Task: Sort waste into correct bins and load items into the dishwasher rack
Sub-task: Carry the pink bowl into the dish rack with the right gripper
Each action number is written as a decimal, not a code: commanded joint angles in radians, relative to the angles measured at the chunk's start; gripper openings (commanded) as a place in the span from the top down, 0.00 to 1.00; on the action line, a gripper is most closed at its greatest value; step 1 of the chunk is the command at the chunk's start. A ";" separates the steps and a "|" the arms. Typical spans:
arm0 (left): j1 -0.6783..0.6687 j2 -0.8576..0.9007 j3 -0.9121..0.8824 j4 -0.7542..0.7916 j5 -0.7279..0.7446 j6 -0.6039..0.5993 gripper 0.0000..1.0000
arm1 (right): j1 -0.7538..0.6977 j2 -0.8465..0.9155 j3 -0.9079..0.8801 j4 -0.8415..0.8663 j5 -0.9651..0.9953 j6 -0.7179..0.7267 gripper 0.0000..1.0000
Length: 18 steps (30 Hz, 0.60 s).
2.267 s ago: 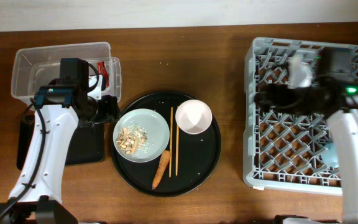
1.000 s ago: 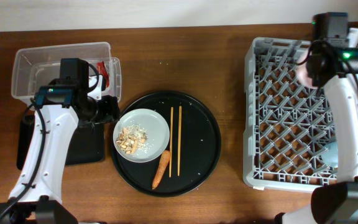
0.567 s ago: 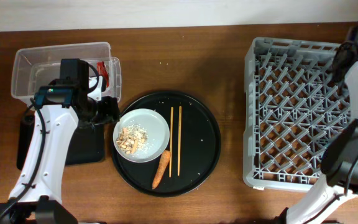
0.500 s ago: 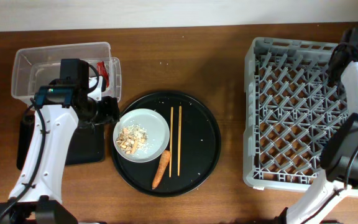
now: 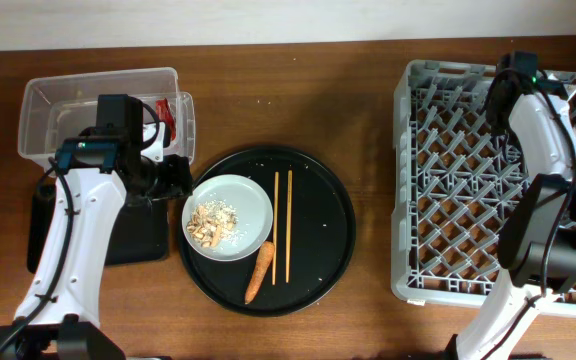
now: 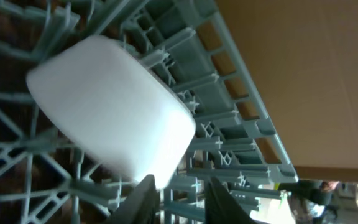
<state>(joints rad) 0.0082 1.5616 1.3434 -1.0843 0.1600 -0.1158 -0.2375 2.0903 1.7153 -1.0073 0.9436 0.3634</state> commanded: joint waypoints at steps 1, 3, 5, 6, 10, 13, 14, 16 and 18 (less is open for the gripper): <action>0.006 -0.012 0.002 -0.001 0.000 0.012 0.32 | 0.003 -0.037 -0.002 -0.040 -0.075 0.013 0.68; 0.006 -0.012 0.002 -0.001 0.000 0.012 0.30 | 0.003 -0.097 0.004 -0.076 -0.150 0.012 0.67; 0.006 -0.012 0.002 -0.001 0.000 0.012 0.24 | 0.003 -0.188 0.008 -0.113 -0.287 0.011 0.55; 0.006 -0.012 0.002 -0.001 0.000 0.012 0.22 | 0.004 -0.240 0.010 -0.129 -0.429 -0.021 0.48; 0.006 -0.012 0.002 -0.004 -0.031 0.012 0.18 | 0.145 -0.391 0.010 -0.229 -0.995 -0.100 0.42; 0.006 -0.012 0.000 -0.009 -0.031 0.012 0.17 | 0.353 -0.371 0.006 -0.278 -1.042 -0.068 0.42; 0.006 -0.012 0.000 -0.010 -0.030 0.012 0.17 | 0.444 -0.355 0.000 -0.276 -1.041 -0.037 0.42; 0.006 -0.012 0.000 -0.010 -0.031 0.012 0.17 | 0.574 -0.315 -0.001 -0.268 -1.040 0.022 0.41; 0.006 -0.012 0.000 -0.010 -0.030 0.012 0.17 | 0.682 -0.264 -0.001 -0.248 -1.038 0.070 0.41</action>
<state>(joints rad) 0.0082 1.5616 1.3434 -1.0924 0.1379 -0.1123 0.3496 1.7714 1.7203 -1.2709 -0.0788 0.3569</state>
